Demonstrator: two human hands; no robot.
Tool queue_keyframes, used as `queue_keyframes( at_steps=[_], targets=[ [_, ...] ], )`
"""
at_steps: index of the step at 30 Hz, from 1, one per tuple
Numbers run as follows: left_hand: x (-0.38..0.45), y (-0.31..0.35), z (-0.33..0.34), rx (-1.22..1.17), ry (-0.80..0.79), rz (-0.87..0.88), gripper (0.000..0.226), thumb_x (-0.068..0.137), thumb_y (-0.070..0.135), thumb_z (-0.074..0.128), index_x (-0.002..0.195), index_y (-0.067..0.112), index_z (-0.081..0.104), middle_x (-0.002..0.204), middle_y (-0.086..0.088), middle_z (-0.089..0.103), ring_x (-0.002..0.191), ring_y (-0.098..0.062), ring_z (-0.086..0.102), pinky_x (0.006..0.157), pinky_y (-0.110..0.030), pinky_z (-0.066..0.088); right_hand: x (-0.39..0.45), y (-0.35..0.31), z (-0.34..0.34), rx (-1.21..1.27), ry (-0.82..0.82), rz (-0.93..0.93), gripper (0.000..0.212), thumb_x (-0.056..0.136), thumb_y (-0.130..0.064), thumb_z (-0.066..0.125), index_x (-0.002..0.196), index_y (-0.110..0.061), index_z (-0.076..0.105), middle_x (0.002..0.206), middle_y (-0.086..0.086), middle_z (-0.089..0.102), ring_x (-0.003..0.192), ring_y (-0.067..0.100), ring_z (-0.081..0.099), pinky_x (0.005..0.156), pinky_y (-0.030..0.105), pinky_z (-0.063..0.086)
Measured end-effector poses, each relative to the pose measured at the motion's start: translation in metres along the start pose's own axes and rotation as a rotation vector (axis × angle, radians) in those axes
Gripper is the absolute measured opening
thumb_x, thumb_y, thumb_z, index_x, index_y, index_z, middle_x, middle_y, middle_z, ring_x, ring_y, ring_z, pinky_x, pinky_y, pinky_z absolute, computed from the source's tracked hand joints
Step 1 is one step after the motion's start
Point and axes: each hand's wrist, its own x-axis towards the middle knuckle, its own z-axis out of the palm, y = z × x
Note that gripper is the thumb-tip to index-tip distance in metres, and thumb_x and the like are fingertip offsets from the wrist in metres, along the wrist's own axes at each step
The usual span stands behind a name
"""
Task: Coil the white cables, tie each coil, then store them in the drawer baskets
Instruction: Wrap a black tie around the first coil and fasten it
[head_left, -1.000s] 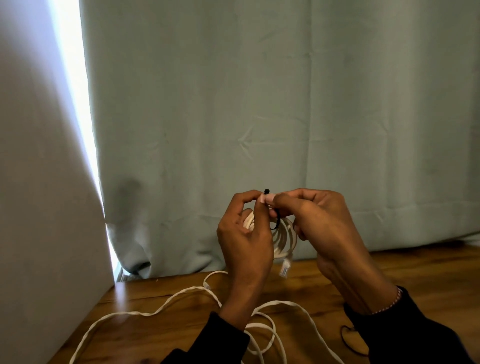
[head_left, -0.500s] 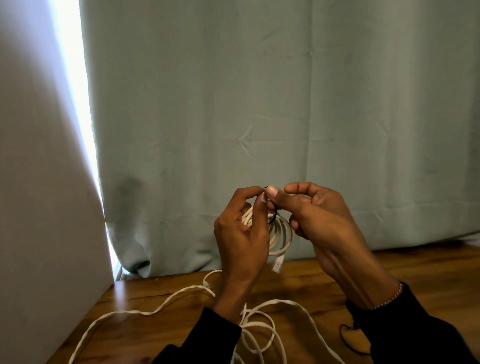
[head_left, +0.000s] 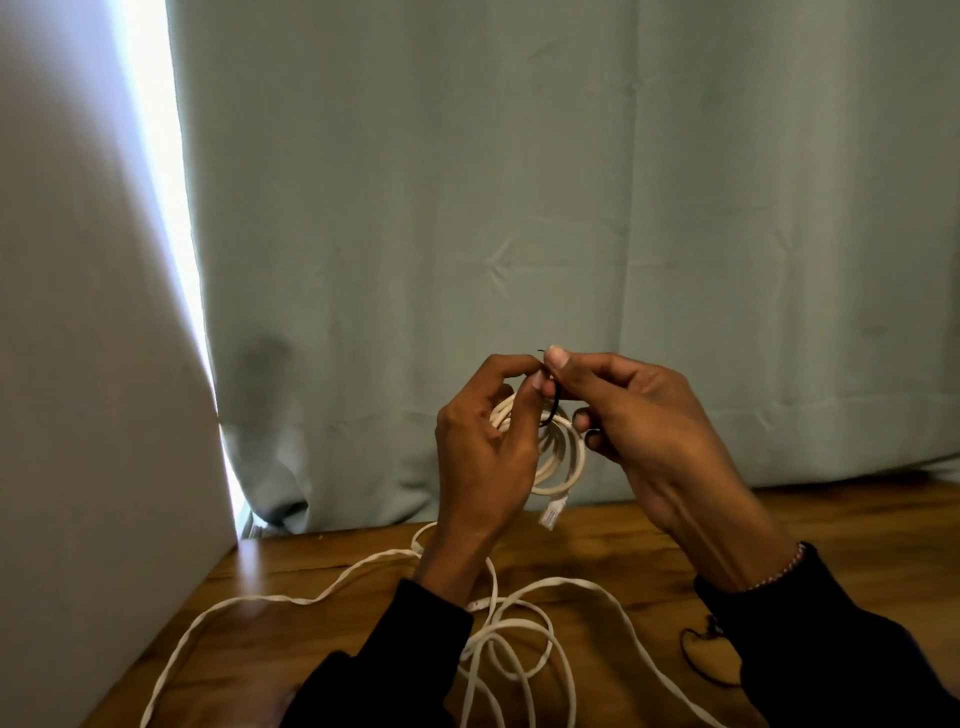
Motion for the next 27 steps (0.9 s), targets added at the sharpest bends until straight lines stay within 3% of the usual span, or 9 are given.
queue_keyframes(
  at_steps=[3, 6, 11, 14, 18, 20, 23, 27],
  targets=[
    [0.0, -0.004, -0.001, 0.005, -0.001, -0.017, 0.011, 0.099, 0.02, 0.06, 0.106, 0.016, 0.068, 0.087, 0.004, 0.073, 0.077, -0.012, 0.072, 0.067, -0.026, 0.058, 0.002, 0.001, 0.0, -0.045, 0.006, -0.011, 0.02, 0.08, -0.042, 0.077, 0.092, -0.026, 0.08, 0.082, -0.019, 0.075, 0.07, -0.003, 0.065, 0.069, 0.027, 0.046],
    [-0.001, -0.004, 0.0, 0.009, 0.004, -0.031, 0.011, 0.099, 0.019, 0.06, 0.106, 0.013, 0.067, 0.082, 0.003, 0.072, 0.071, -0.014, 0.07, 0.064, -0.024, 0.056, 0.008, 0.001, 0.003, 0.033, -0.007, 0.015, 0.013, 0.082, -0.032, 0.079, 0.089, -0.021, 0.08, 0.081, -0.017, 0.074, 0.085, 0.004, 0.061, 0.072, 0.028, 0.045],
    [0.002, -0.008, -0.003, -0.029, 0.028, -0.12, 0.009, 0.101, 0.017, 0.058, 0.106, 0.013, 0.063, 0.083, 0.001, 0.071, 0.072, -0.019, 0.071, 0.069, -0.026, 0.06, 0.019, 0.0, 0.016, 0.105, -0.064, -0.018, 0.005, 0.084, -0.022, 0.078, 0.085, -0.017, 0.077, 0.085, -0.006, 0.074, 0.074, 0.01, 0.062, 0.055, 0.017, 0.048],
    [0.007, -0.011, -0.008, -0.055, 0.011, -0.163, 0.013, 0.101, 0.018, 0.057, 0.108, 0.01, 0.063, 0.088, -0.002, 0.071, 0.075, -0.019, 0.072, 0.071, -0.023, 0.058, 0.025, -0.001, 0.02, 0.009, -0.047, -0.12, 0.006, 0.085, -0.023, 0.078, 0.085, -0.018, 0.075, 0.086, -0.008, 0.076, 0.076, 0.004, 0.072, 0.056, 0.013, 0.05],
    [0.01, -0.009, -0.012, -0.134, -0.041, -0.248, 0.012, 0.101, 0.019, 0.056, 0.107, 0.011, 0.063, 0.09, -0.013, 0.072, 0.059, -0.007, 0.064, 0.057, -0.013, 0.047, 0.03, 0.003, 0.024, 0.086, -0.04, -0.137, 0.009, 0.087, -0.018, 0.076, 0.081, -0.013, 0.072, 0.08, 0.001, 0.074, 0.075, 0.014, 0.072, 0.066, 0.023, 0.059],
    [0.011, -0.009, -0.014, -0.147, -0.068, -0.276, 0.009, 0.102, 0.018, 0.056, 0.106, 0.012, 0.061, 0.081, -0.008, 0.071, 0.054, -0.004, 0.06, 0.054, -0.011, 0.043, 0.032, 0.003, 0.023, 0.098, -0.049, -0.1, 0.01, 0.087, -0.017, 0.076, 0.079, -0.012, 0.072, 0.081, 0.002, 0.073, 0.075, 0.014, 0.071, 0.063, 0.023, 0.057],
    [0.011, -0.01, -0.015, -0.141, -0.104, -0.291, 0.009, 0.103, 0.019, 0.053, 0.106, 0.014, 0.06, 0.061, -0.002, 0.059, 0.048, -0.019, 0.044, 0.047, -0.024, 0.034, 0.033, 0.003, 0.021, 0.159, -0.075, -0.023, 0.011, 0.087, -0.014, 0.075, 0.078, -0.01, 0.071, 0.084, 0.003, 0.072, 0.073, 0.012, 0.071, 0.062, 0.022, 0.055],
    [0.01, -0.013, -0.014, -0.156, -0.141, -0.327, 0.011, 0.103, 0.023, 0.052, 0.108, 0.014, 0.058, 0.069, -0.024, 0.051, 0.06, -0.03, 0.041, 0.053, -0.034, 0.033, 0.034, 0.002, 0.019, 0.217, -0.084, 0.063, 0.008, 0.087, -0.011, 0.074, 0.08, -0.009, 0.071, 0.082, 0.005, 0.07, 0.07, 0.012, 0.067, 0.057, 0.022, 0.054]
  ],
)
